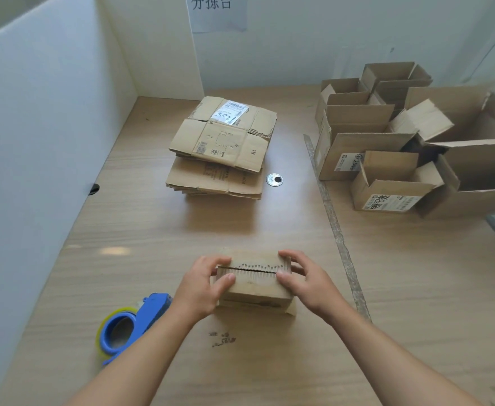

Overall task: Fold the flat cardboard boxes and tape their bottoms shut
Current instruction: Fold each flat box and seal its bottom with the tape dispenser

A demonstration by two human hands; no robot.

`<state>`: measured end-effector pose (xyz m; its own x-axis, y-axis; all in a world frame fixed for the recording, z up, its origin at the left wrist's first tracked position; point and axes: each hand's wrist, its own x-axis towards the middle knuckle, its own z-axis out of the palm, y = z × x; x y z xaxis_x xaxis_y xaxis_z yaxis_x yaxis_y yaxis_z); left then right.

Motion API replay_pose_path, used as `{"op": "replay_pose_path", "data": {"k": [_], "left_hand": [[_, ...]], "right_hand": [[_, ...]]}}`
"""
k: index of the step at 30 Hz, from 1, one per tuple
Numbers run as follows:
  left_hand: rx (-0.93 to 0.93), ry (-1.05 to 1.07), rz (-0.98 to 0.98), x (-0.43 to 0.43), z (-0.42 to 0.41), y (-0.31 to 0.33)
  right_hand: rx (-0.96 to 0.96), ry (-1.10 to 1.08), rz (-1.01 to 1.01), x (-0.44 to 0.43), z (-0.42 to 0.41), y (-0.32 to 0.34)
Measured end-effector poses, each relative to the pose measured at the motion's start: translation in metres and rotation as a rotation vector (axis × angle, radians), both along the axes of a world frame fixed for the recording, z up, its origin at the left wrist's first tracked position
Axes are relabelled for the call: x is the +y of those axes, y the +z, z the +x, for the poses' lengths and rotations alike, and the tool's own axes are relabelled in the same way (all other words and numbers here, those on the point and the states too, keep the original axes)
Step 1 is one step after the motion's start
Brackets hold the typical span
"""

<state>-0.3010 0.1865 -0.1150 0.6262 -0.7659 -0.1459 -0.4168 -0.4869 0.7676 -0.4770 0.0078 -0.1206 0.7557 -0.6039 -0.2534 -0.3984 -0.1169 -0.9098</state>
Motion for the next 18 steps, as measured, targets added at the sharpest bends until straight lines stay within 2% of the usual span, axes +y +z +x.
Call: {"op": "replay_pose_path", "data": {"k": [3,7,11,15,18], "left_hand": [[-0.067,-0.034,0.095,-0.001,-0.015,-0.014],[-0.087,0.025,0.046,-0.002,-0.021,-0.021],[-0.084,0.059,0.04,-0.001,-0.017,-0.024],[-0.065,0.064,0.035,0.008,-0.015,-0.027],[-0.027,-0.016,0.057,0.015,-0.007,-0.025]], "right_hand": [[0.13,0.146,-0.326,0.004,0.001,-0.006],[0.231,0.237,-0.386,0.014,0.002,-0.012],[0.318,0.46,-0.674,0.024,0.012,-0.012],[0.236,0.502,-0.72,0.032,0.022,-0.019],[0.301,0.555,-0.746,0.029,0.025,-0.016]]}}
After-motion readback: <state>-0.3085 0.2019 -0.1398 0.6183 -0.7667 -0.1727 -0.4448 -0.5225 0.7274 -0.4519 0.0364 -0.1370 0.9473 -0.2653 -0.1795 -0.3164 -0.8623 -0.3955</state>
